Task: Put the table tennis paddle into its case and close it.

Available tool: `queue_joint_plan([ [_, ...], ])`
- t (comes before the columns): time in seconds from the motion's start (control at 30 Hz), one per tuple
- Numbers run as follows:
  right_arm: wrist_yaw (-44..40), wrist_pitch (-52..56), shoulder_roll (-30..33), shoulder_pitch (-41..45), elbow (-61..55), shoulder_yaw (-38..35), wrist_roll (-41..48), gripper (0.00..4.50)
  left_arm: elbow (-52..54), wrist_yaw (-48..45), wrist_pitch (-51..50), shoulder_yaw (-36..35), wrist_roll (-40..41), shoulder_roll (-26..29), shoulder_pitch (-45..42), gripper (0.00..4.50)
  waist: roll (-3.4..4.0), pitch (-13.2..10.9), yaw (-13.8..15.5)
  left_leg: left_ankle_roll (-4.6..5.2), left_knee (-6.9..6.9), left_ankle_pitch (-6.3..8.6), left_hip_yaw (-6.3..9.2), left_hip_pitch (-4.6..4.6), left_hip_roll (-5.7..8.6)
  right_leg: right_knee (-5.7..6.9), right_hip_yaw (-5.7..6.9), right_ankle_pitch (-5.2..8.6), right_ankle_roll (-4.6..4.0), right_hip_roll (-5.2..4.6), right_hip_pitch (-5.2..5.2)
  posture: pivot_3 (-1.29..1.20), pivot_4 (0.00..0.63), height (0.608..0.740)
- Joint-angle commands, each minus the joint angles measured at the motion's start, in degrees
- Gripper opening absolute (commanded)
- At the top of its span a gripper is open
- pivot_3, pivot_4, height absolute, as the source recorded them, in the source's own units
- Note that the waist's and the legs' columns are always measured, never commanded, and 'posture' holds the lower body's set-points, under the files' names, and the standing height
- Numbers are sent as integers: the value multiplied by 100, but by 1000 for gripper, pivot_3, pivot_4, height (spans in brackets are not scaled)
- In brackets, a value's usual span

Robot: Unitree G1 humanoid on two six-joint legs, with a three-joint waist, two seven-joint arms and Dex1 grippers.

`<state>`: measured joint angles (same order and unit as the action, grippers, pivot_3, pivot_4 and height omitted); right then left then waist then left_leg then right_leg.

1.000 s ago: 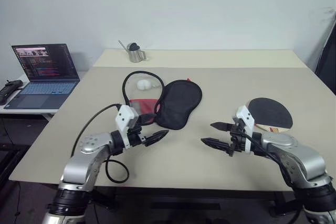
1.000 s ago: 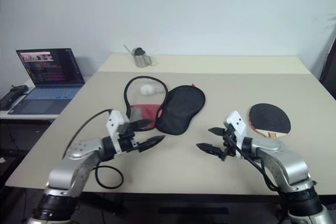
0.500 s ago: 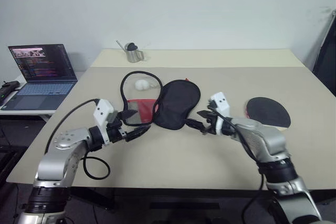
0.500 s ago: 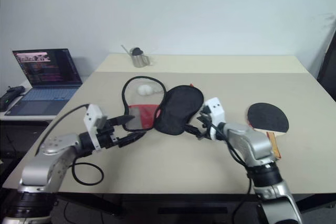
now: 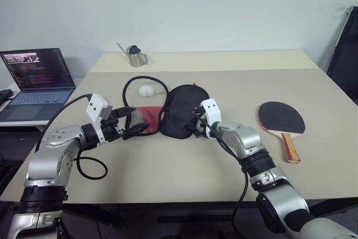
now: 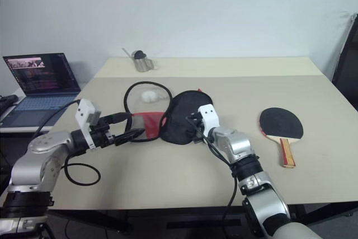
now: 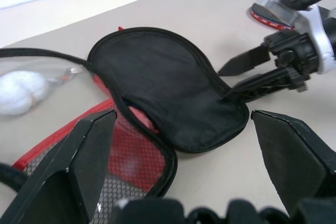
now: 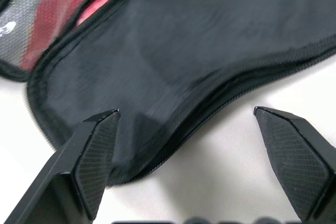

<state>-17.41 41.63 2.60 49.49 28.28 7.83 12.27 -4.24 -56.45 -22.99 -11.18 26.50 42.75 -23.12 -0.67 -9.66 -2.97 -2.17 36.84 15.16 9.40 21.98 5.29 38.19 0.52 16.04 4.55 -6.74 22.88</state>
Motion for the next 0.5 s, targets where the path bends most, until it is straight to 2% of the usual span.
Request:
queue_joint_plan([
  [0.03, -83, -115, -199, 245, 144, -143, 29, 4473, 74, -10, 141, -87, -31, 89, -123, 4500, 0, 0, -31, 0, 0, 0, -1, 0, 0, 2, -2, 0, 0, 0, 1, 0, 150, 740],
  [0.37, -354, -146, -705, 396, 255, -56, -10, 4473, -22, -18, 247, -17, -107, 6, -195, 4500, 0, 0, -107, -2, 4, 0, -17, 5, -2, 46, -24, 0, -2, 2, 37, 0, 150, 740],
  [0.47, -334, -193, -772, 405, 299, -42, -72, 3864, -27, -25, 264, -4, -119, -14, -195, 4500, 0, 0, -115, -3, 9, -1, -17, 5, 0, 56, -27, 0, -2, 2, 38, 0, 150, 740],
  [0.5, -301, -233, -794, 402, 335, -40, -107, 3518, -35, -29, 271, -1, -121, -17, -198, 4500, 0, 0, -119, -3, 10, -2, -17, 4, 0, 59, -28, 0, -2, 2, 39, 0, 150, 740],
])
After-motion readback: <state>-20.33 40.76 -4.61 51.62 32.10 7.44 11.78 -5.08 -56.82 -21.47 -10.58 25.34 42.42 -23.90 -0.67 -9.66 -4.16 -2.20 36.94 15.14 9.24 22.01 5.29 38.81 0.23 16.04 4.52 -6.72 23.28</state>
